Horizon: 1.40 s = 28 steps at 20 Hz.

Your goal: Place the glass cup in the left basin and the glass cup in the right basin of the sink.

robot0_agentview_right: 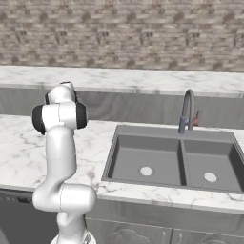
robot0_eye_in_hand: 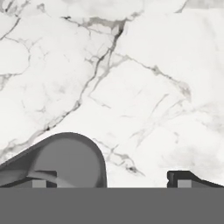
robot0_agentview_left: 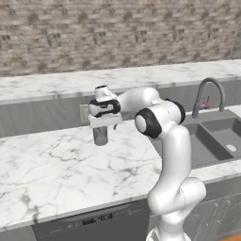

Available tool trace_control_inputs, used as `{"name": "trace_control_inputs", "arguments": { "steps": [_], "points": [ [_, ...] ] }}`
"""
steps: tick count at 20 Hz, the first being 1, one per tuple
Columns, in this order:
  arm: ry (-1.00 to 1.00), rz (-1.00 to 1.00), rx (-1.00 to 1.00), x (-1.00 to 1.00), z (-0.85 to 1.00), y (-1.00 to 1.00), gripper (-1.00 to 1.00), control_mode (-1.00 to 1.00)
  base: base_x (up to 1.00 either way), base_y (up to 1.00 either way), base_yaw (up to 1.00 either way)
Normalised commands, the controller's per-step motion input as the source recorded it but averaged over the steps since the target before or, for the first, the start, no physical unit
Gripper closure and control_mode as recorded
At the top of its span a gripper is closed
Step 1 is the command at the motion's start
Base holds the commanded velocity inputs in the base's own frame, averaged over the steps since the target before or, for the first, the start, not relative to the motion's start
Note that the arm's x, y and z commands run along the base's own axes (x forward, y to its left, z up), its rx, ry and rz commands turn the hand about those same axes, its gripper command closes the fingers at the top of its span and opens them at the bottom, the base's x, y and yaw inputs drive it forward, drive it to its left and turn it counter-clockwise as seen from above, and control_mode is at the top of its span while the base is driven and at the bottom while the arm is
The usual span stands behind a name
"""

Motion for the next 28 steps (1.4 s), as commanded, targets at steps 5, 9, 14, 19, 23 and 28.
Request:
{"name": "trace_control_inputs", "arguments": {
  "steps": [5, 9, 14, 19, 23, 28],
  "points": [
    [-0.04, 0.0, 0.0, 0.11, -0.13, 0.02, -1.0, -1.0, 0.0, 0.0, 0.0],
    [-0.03, 0.0, 0.0, 0.08, -0.12, 0.02, -1.0, -1.0, 0.0, 0.0, 0.0],
    [0.0, 0.0, 0.01, 0.0, -0.13, 0.0, -1.0, -1.0, 0.0, 0.0, 0.0],
    [0.0, 0.0, 0.0, -0.08, -0.14, 0.0, 1.0, -1.0, 0.0, 0.0, 0.0],
    [0.0, -0.03, 0.0, -0.17, -0.16, 0.0, 1.0, -1.0, 0.0, 0.0, 0.0],
    [0.0, -0.09, 0.0, -0.25, -0.16, -0.03, 1.0, -1.0, 0.0, 0.0, 0.0]
  ]
}}
